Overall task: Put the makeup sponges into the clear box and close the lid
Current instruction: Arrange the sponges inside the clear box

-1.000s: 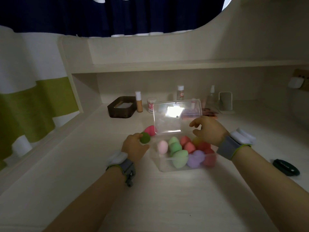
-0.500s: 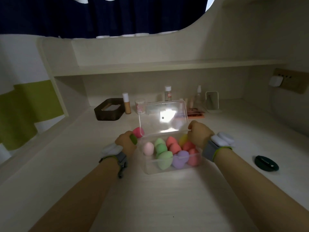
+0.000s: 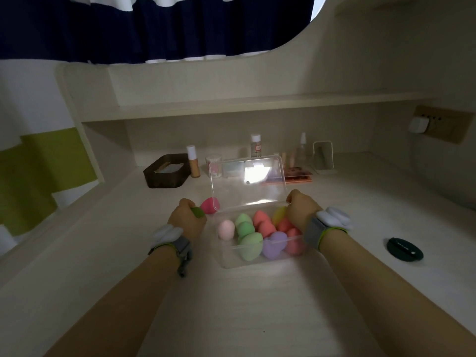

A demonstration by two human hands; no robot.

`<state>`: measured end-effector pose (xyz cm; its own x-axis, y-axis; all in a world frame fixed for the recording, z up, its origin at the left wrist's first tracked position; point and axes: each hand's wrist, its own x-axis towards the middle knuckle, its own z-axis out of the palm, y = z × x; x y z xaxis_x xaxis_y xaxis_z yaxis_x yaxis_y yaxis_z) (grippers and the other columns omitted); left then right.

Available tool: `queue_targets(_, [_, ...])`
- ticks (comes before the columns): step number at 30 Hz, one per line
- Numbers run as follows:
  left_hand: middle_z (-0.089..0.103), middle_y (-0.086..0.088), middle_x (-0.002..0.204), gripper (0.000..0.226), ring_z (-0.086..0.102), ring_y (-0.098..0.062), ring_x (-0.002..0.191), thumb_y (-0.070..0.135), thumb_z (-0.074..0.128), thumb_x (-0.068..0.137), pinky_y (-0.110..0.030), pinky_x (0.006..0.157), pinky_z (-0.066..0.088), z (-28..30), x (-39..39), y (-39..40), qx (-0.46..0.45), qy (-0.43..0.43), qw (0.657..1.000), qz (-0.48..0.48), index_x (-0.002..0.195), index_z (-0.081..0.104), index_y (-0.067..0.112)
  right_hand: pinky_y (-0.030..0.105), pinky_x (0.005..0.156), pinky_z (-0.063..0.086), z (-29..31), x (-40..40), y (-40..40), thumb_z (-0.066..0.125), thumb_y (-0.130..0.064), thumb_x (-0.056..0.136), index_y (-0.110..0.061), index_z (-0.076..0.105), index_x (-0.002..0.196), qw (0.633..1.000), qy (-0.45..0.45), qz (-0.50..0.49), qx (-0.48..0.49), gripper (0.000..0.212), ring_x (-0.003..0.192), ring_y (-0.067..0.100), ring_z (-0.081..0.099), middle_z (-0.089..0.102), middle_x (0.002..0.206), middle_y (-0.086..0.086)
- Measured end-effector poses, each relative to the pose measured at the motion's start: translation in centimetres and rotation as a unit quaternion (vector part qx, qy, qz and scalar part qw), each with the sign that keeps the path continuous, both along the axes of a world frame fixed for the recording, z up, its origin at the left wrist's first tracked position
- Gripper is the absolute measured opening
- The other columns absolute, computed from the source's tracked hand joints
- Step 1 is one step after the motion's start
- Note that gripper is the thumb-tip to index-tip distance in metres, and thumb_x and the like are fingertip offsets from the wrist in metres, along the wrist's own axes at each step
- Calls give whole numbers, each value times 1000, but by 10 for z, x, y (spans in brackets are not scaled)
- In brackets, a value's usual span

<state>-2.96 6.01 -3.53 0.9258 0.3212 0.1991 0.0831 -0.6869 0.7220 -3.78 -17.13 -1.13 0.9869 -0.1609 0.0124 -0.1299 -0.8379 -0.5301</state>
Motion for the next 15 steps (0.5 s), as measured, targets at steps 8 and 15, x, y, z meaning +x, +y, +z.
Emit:
queue_targets(8, [44, -6, 110, 59, 48, -22, 97, -8, 54, 82, -31, 81, 45, 28, -43, 3, -227, -12, 972, -58, 135, 40, 12, 37, 93, 46, 0, 2, 1, 42, -6, 91, -2, 44, 124, 1000, 10, -1, -25, 34, 115, 35, 56, 56, 128, 20])
queue_targets(15, [57, 8, 85, 37, 56, -13, 81, -16, 56, 76, -8, 60, 50, 42, -65, -8, -191, -20, 956, -220, 97, 56, 14, 37, 93, 47, 1, 1, 2, 46, -7, 88, -2, 43, 125, 999, 20, 2, -33, 37, 116, 35, 56, 56, 128, 19])
